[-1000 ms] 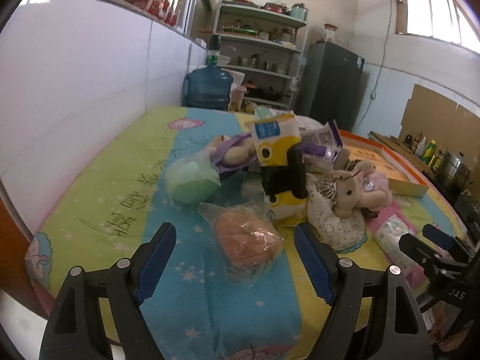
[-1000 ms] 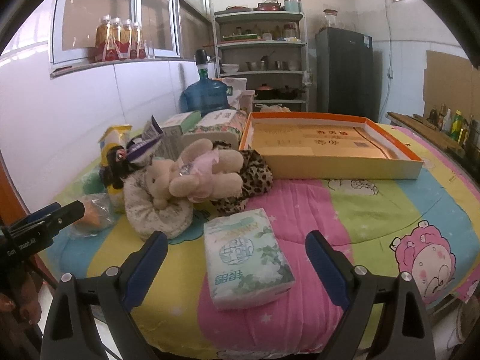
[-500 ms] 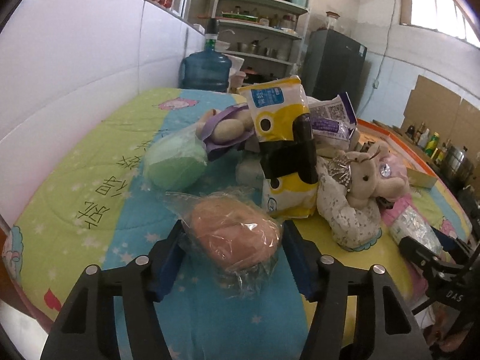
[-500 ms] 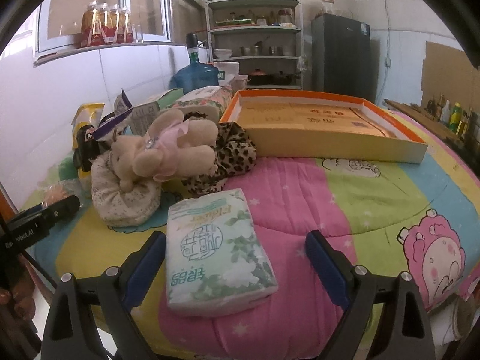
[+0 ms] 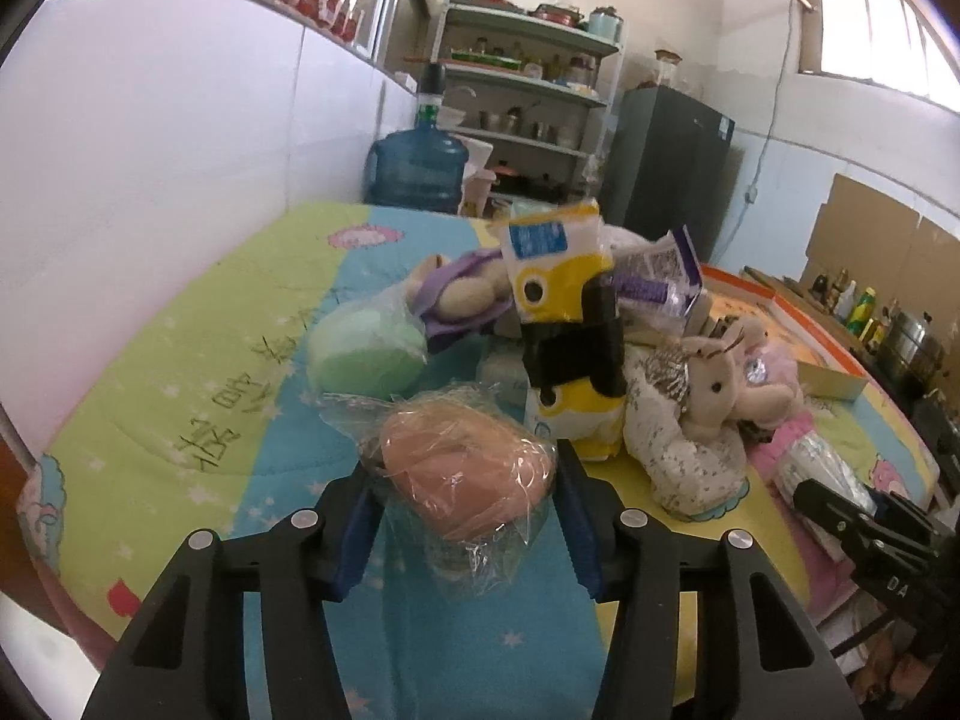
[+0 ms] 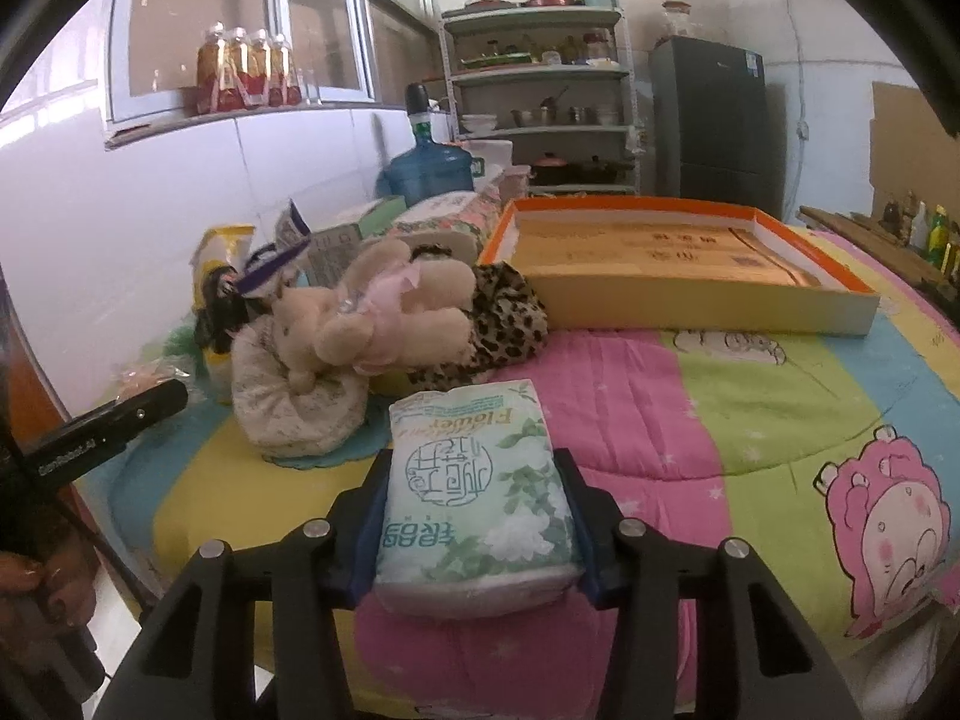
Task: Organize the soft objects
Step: 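Carry the bun and tissue pack over the orange-rimmed box lid with both tools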
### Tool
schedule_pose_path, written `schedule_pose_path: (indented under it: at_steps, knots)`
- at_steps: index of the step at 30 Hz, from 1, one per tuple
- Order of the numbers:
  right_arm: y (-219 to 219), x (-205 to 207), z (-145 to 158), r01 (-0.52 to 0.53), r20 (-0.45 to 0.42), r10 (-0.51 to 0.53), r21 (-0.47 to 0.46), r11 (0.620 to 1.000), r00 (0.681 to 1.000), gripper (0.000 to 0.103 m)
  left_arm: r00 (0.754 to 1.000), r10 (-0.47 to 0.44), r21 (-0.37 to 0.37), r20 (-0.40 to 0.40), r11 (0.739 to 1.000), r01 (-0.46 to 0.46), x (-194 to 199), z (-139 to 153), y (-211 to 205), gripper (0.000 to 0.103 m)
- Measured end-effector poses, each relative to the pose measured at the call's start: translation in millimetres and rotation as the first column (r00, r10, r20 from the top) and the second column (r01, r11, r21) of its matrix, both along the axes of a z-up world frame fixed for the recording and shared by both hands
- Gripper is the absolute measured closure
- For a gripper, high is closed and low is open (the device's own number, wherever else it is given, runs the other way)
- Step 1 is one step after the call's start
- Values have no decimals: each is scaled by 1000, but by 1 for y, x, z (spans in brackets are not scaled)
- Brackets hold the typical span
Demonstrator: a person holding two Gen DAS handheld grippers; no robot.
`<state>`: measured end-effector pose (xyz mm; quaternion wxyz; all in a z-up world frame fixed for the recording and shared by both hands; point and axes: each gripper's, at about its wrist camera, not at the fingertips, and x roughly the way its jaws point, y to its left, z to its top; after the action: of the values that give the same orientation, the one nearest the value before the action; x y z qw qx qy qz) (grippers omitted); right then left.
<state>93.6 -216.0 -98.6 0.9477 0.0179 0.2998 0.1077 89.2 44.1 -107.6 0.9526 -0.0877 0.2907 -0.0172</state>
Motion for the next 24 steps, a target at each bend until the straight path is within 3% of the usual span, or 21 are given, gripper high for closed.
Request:
schedule_pose_path:
  at_steps: [13, 24]
  knots:
    - [23, -7, 40, -99, 109, 100, -11, 995, 989, 53, 997, -42, 15, 65, 999, 41, -6, 39, -13, 49]
    - [11, 12, 66, -104, 156, 102, 2, 995, 982, 53, 983, -145, 25, 110, 989, 143, 18, 75, -54, 49]
